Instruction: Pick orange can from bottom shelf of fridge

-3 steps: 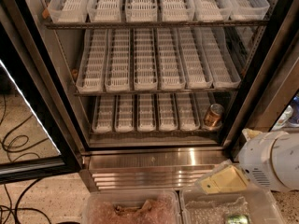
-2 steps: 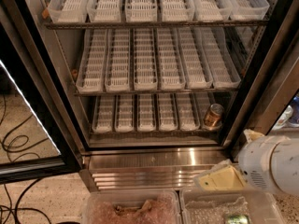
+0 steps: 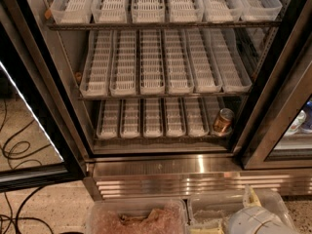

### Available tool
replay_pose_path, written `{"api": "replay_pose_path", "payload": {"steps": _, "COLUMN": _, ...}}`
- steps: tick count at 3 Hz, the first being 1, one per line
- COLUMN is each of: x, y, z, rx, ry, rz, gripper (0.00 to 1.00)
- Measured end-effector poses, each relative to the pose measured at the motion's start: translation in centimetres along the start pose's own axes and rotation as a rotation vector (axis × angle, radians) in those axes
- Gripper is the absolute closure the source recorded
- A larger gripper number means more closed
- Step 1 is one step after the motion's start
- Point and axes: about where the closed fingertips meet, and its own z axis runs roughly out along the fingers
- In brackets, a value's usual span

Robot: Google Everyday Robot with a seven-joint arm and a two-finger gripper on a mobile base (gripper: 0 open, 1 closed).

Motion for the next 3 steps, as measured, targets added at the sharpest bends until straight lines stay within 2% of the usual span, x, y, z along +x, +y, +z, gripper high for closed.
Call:
{"api": "replay_pose_path", "payload": {"steps": 2, "x": -1.3, "y": -0.3, "z": 0.0, "rx": 0.037, "ry": -0.032, "rz": -0.002, "gripper": 0.00}}
{"api": "replay_pose_path", "payload": {"steps": 3, "x": -2.1, "y": -1.7, "z": 1.6, "rx": 0.092, "ry": -0.107, "rz": 0.177, "gripper": 0.00}}
